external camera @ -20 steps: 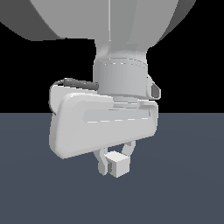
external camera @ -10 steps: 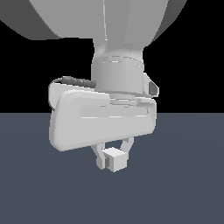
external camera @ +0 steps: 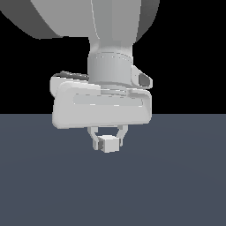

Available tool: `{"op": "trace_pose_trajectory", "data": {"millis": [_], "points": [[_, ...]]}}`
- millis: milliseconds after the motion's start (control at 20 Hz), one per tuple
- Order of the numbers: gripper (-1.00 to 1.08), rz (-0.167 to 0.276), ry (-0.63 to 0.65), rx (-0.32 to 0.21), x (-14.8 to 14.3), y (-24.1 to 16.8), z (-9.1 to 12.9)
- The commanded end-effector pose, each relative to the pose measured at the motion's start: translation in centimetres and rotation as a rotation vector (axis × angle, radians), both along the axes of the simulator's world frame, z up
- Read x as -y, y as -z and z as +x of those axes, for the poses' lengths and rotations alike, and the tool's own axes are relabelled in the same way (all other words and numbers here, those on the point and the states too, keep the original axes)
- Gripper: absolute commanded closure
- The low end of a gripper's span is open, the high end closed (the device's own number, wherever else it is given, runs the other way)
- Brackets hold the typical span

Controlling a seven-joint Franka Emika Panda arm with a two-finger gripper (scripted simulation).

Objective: Plug the charger into the wall socket.

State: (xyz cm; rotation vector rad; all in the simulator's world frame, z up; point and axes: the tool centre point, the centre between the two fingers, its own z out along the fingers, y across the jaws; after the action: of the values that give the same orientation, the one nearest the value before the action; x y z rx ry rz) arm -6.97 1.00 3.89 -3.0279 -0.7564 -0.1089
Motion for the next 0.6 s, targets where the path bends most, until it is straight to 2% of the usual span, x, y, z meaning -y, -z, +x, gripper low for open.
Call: {"op": "trace_pose_trajectory", "data": {"millis": [0, 550], "points": [[1.08, 0.001, 0.062, 0.001, -0.3, -0.8, 1.1], [1.08, 0.0, 0.339, 0.0, -0.6, -4.3, 6.3]]}}
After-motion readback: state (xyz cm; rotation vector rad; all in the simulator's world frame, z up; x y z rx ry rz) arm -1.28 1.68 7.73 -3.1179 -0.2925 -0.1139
